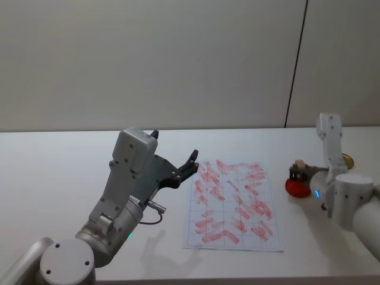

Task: Use the one hand to pick up the stamp and affix it onto the A4 paper.

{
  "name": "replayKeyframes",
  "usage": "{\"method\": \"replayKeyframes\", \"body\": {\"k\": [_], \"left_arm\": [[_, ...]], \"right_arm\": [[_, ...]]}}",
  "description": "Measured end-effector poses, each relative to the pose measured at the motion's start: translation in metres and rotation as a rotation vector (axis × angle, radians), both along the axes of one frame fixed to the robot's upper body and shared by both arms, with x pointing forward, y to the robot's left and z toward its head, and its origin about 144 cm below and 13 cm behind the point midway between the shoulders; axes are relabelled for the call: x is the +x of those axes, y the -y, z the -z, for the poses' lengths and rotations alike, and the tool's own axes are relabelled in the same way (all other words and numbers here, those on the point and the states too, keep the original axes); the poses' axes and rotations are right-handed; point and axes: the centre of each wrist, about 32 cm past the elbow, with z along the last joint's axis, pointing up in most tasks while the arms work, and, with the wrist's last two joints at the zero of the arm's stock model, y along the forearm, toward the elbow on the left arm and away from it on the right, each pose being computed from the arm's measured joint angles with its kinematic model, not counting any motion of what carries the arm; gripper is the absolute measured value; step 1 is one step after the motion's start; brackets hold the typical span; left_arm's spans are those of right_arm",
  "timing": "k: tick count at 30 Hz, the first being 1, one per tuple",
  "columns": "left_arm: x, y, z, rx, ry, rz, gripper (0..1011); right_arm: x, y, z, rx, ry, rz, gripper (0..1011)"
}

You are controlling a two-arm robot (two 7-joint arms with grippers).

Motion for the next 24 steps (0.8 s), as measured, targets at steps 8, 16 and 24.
{"method": "replayKeyframes", "body": {"k": [8,16,24], "left_arm": [[0.000,0.000,0.000,0.000,0.000,0.000,993],[0.000,0.000,0.000,0.000,0.000,0.000,993],[0.000,0.000,0.000,0.000,0.000,0.000,993]], "right_arm": [[0.001,-0.008,-0.018,0.007,0.085,-0.040,221],[-0.012,-0.023,-0.038,0.020,0.130,-0.116,220],[-0.028,-0.042,-0.044,0.028,0.109,-0.197,221]]}}
